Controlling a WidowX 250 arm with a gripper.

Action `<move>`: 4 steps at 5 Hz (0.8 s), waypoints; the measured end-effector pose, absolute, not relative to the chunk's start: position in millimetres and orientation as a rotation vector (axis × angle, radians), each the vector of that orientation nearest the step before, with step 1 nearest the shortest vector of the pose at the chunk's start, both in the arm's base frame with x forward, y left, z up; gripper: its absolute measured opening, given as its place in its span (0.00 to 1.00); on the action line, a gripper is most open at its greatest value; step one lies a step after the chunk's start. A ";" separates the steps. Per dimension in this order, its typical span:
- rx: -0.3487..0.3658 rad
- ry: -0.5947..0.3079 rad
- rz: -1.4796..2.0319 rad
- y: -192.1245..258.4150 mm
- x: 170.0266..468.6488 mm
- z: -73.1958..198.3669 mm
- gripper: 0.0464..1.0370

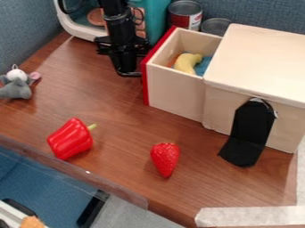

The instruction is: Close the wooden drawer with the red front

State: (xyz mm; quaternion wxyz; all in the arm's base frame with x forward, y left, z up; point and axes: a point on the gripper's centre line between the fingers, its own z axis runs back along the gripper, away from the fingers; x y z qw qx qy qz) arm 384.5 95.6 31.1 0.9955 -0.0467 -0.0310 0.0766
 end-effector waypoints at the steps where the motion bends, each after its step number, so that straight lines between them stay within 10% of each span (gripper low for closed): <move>1: -0.094 -0.065 0.123 77.4 386.7 34.0 0.11; 4: -0.107 -0.020 0.043 17.0 382.4 27.3 0.10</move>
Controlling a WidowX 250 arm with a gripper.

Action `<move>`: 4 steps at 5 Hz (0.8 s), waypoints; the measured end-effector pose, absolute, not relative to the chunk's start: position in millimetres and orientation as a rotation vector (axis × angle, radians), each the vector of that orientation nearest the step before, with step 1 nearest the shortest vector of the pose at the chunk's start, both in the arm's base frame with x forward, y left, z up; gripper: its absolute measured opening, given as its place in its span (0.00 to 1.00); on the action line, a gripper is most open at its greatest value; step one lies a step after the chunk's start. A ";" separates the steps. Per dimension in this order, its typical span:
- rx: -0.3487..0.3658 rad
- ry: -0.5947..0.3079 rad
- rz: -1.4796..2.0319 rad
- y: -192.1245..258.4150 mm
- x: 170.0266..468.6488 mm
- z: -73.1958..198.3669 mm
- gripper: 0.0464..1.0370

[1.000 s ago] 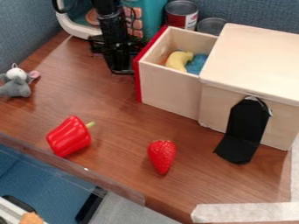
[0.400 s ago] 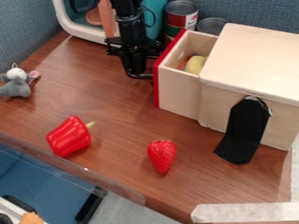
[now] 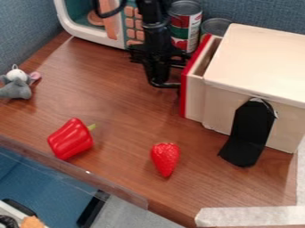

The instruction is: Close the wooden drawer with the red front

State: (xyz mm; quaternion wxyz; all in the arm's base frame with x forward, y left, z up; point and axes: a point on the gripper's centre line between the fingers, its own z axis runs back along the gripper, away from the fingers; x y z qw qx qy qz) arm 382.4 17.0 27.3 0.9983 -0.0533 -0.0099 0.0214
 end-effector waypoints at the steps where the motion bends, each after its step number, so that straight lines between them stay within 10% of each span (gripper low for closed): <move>1: -0.122 -0.006 0.015 -7.0 380.2 28.0 0.09; 3: -0.125 0.009 0.020 -14.0 378.1 28.0 0.12; 4: -0.120 -0.006 0.059 -10.8 379.4 34.3 0.34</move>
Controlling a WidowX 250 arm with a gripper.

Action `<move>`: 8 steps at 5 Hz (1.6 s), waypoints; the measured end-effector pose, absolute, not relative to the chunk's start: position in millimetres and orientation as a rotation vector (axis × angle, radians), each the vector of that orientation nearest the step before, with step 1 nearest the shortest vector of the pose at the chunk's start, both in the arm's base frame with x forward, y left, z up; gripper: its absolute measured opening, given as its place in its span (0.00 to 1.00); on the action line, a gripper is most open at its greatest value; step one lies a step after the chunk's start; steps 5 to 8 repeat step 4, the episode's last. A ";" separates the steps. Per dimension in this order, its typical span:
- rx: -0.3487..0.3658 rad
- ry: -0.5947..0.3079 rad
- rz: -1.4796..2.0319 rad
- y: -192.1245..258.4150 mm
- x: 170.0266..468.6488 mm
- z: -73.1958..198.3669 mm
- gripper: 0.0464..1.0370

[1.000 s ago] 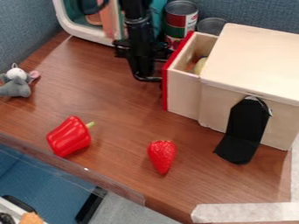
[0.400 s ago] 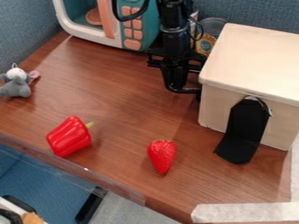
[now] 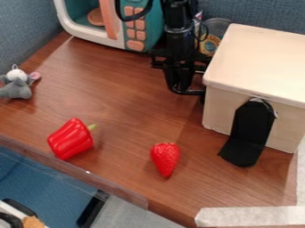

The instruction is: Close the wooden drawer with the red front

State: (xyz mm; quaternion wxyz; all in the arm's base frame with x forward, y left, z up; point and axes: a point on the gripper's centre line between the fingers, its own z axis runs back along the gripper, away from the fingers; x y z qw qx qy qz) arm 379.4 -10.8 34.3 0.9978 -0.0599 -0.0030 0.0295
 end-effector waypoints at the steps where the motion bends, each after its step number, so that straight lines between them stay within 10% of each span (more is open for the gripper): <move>1: -0.120 -0.013 0.104 5.4 380.3 38.6 0.65; 2: -0.143 -0.027 0.128 18.6 384.3 45.5 0.92; 3: -0.122 -0.114 0.098 23.2 389.2 86.6 0.97; 4: -0.061 -0.178 0.060 32.3 388.4 123.8 0.96; 8: -0.061 -0.178 0.060 32.3 388.4 123.8 0.96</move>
